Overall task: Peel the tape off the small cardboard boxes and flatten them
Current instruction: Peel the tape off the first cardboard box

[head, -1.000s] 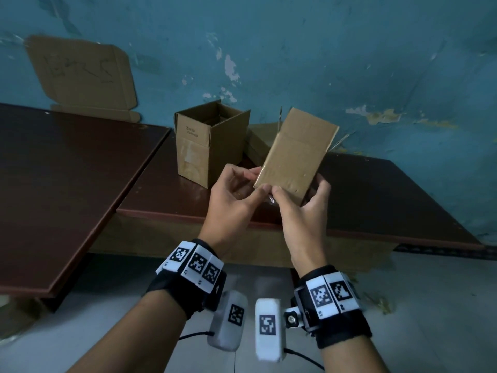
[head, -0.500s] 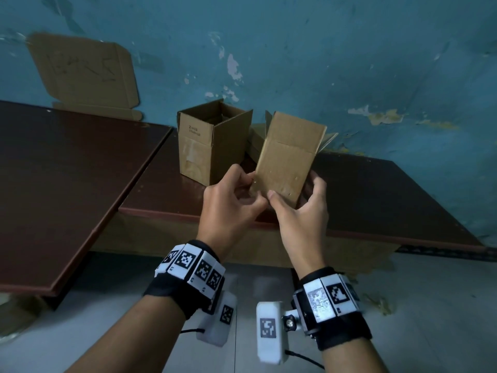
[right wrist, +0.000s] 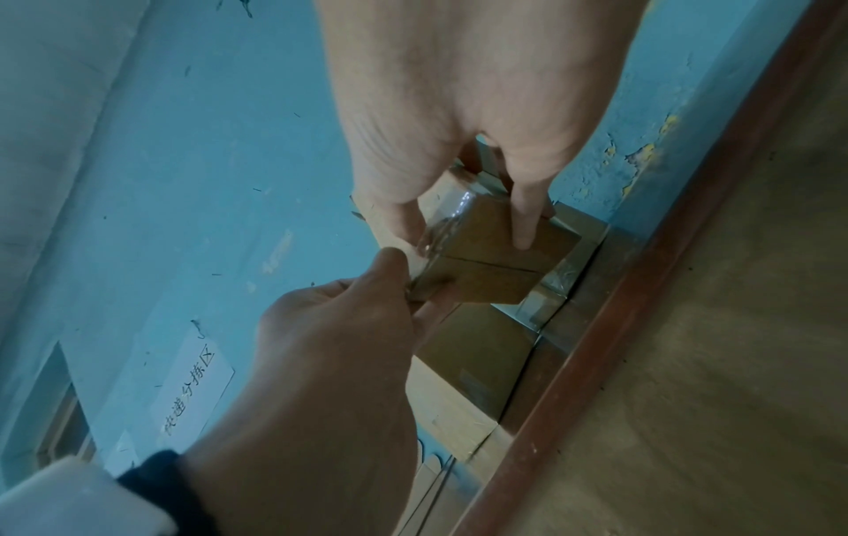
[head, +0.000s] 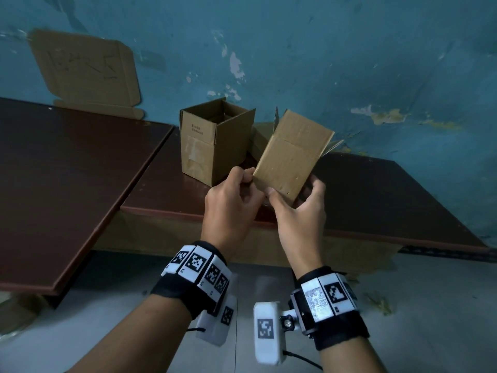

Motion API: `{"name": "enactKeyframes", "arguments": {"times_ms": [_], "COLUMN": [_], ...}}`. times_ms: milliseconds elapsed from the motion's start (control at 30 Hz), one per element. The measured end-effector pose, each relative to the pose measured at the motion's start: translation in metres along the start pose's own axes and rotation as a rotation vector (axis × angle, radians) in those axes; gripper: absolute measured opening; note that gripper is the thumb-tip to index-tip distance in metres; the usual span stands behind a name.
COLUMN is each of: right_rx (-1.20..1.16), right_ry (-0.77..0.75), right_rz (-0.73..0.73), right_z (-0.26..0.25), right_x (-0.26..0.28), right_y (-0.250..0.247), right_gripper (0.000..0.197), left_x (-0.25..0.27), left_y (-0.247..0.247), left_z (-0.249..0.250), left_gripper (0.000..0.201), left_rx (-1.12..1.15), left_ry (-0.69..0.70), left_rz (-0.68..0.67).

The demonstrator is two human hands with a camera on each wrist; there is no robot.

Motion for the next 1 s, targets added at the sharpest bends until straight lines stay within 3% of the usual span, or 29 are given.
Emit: {"name": "enactKeyframes", "arguments": {"times_ms": [167, 300, 467, 600, 733, 1000], "right_rx": [0.009, -0.026, -0.075, -0.081, -0.106, 0.041], "right_ry": [-0.004, 0.020, 0.026, 0.034, 0.047, 0.048], "right_rz": [0.020, 0.035, 0.060, 0.054, 0.082, 0.130], "right_z": [0.001, 0.004, 0.004, 0.003, 0.003, 0.005], "right_x": [-0.002, -0.002, -0.003, -0.001, -0.001, -0.001], "right_y": [-0.005, -0.011, -0.019, -0.022, -0.026, -0.031], "right_gripper": [0.079, 0.075, 0.067, 0.060, 0.049, 0.061], "left_x": [0.002, 0.003, 0.004, 0.003, 0.005, 0.010], "left_y": [0.005, 0.012, 0.019, 0.019, 0.022, 0.027], "left_z": [0.004, 0.011, 0.024, 0.025, 0.034, 0.033], "left_gripper": [0.008, 0.010, 0.032, 0.022, 0.013, 0.013], "left_rx": [-0.019, 0.043, 0.149, 0.108, -0.049, -0.161], "left_ry": [0.006, 0.020, -0.015, -0.045, 0.117, 0.154], "left_rz": [0.021, -0.040, -0.122, -0.111, -0.092, -0.091]}}
Point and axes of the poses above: each hand's wrist, its own x-axis away from the middle knuckle, its own y-axis out of the palm, z = x × y, the point moved 9 cm from there along -x, towards the middle knuckle, and after that the axes turned 3 degrees about -z, right-handed, at the moved point
